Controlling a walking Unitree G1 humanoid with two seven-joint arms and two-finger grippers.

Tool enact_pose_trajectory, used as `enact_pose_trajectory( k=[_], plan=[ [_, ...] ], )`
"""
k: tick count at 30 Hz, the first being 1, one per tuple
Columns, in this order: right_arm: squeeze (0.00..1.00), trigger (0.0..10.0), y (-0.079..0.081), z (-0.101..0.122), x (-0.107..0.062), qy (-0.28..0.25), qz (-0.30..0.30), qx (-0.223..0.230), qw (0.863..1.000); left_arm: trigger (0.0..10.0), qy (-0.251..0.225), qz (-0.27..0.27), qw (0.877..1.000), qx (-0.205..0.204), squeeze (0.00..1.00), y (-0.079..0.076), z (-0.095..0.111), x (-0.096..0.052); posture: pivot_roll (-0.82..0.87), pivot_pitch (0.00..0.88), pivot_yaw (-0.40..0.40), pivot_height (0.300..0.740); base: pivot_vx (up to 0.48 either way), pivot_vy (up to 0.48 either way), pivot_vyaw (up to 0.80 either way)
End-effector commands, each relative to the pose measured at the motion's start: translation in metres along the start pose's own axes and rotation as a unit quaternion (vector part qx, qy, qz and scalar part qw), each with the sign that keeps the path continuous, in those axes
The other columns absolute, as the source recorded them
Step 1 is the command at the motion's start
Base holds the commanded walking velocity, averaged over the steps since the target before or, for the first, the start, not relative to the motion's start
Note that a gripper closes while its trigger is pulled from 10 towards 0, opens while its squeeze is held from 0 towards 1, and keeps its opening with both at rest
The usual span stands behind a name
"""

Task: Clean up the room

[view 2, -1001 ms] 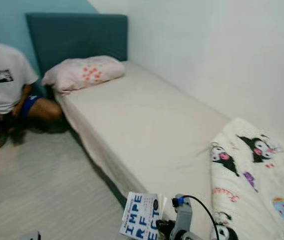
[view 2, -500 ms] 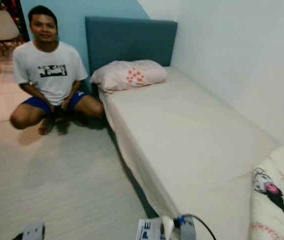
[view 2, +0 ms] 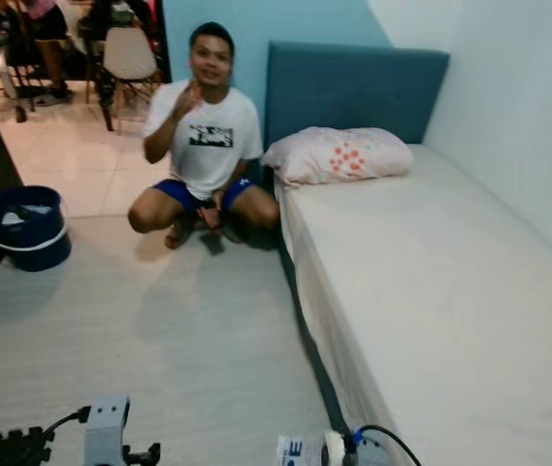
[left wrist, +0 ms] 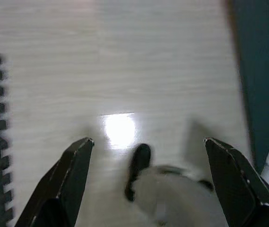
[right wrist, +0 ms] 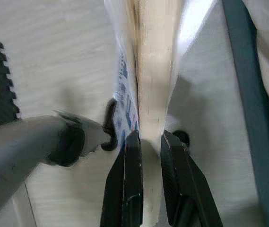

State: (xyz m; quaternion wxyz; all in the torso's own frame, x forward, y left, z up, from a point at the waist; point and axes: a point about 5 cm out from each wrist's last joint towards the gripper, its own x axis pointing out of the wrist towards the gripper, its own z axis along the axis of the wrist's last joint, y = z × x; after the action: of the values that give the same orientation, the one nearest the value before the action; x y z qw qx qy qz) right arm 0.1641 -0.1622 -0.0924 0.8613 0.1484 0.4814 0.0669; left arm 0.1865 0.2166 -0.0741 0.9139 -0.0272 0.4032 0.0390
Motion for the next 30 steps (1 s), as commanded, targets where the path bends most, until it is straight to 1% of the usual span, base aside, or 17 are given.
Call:
enact_pose_trajectory(
  k=[1, 4, 7, 8, 10, 13, 17, 21, 24, 27, 30],
  plan=[
    [0.0, 10.0, -0.003, 0.001, -0.001, -0.004, -0.002, -0.01, 1.0, 10.0, 0.017, -0.001, 1.0, 0.002, 0.0, -0.002, -0.008, -0.001, 0.13, 0.0, -0.116, 0.726, 0.0, 0.0, 0.75],
    [0.0, 10.0, -0.003, 0.001, -0.001, -0.004, -0.002, -0.01, 1.0, 10.0, 0.025, 0.002, 1.0, -0.002, 0.0, 0.0, -0.013, -0.003, 0.13, 0.0, -0.116, 0.726, 0.0, 0.0, 0.75],
    [0.0, 10.0, -0.003, 0.001, -0.001, -0.005, -0.005, -0.013, 1.0, 10.0, 0.046, 0.011, 0.999, -0.007, 0.0, 0.005, -0.027, -0.008, 0.13, 0.0, -0.118, 0.726, 0.0, 0.0, 0.75],
    [0.0, 10.0, -0.005, 0.001, -0.001, -0.003, -0.014, -0.02, 1.0, 10.0, 0.051, 0.011, 0.999, -0.008, 0.0, 0.006, -0.031, -0.009, 0.13, 0.0, -0.121, 0.726, 0.0, 0.0, 0.65],
    [0.0, 10.0, -0.005, 0.001, -0.002, -0.001, -0.02, -0.025, 0.999, 10.0, 0.053, 0.01, 0.998, -0.008, 0.0, 0.006, -0.032, -0.01, 0.13, 0.0, -0.121, 0.726, 0.0, 0.0, 0.65],
    [0.0, 10.0, -0.01, 0.001, -0.002, -0.001, -0.045, -0.024, 0.999, 10.0, 0.055, 0.009, 0.998, -0.01, 0.0, 0.004, -0.033, -0.01, 0.13, 0.0, -0.125, 0.726, 0.0, 0.0, 0.0],
    [0.0, 10.0, -0.012, 0.001, -0.003, 0.006, -0.06, -0.036, 0.998, 10.0, 0.053, 0.001, 0.999, -0.011, 0.0, 0.0, -0.032, -0.009, 0.13, 0.0, -0.127, 0.726, 0.0, 0.0, 0.0],
    [0.0, 10.0, -0.014, 0.0, -0.003, 0.014, -0.07, -0.035, 0.997, 10.0, 0.05, -0.007, 0.999, -0.009, 0.0, -0.004, -0.03, -0.008, 0.13, 0.0, -0.129, 0.726, 0.0, 0.0, 0.0],
    [0.0, 10.0, -0.014, 0.001, -0.003, 0.017, -0.072, -0.029, 0.997, 10.0, 0.047, -0.009, 0.999, -0.008, 0.0, -0.005, -0.028, -0.007, 0.13, 0.0, -0.131, 0.726, 0.0, 0.0, -0.77],
    [0.0, 10.0, -0.016, 0.002, -0.003, 0.02, -0.087, -0.042, 0.995, 10.0, 0.045, -0.01, 0.999, -0.007, 0.0, -0.006, -0.026, -0.006, 0.13, 0.0, -0.135, 0.726, 0.0, 0.0, -0.74],
    [0.0, 10.0, -0.017, 0.002, -0.004, 0.021, -0.092, -0.052, 0.994, 10.0, 0.045, -0.011, 0.999, -0.006, 0.0, -0.006, -0.027, -0.006, 0.13, 0.0, -0.138, 0.726, 0.0, 0.0, 0.0]
  ],
)
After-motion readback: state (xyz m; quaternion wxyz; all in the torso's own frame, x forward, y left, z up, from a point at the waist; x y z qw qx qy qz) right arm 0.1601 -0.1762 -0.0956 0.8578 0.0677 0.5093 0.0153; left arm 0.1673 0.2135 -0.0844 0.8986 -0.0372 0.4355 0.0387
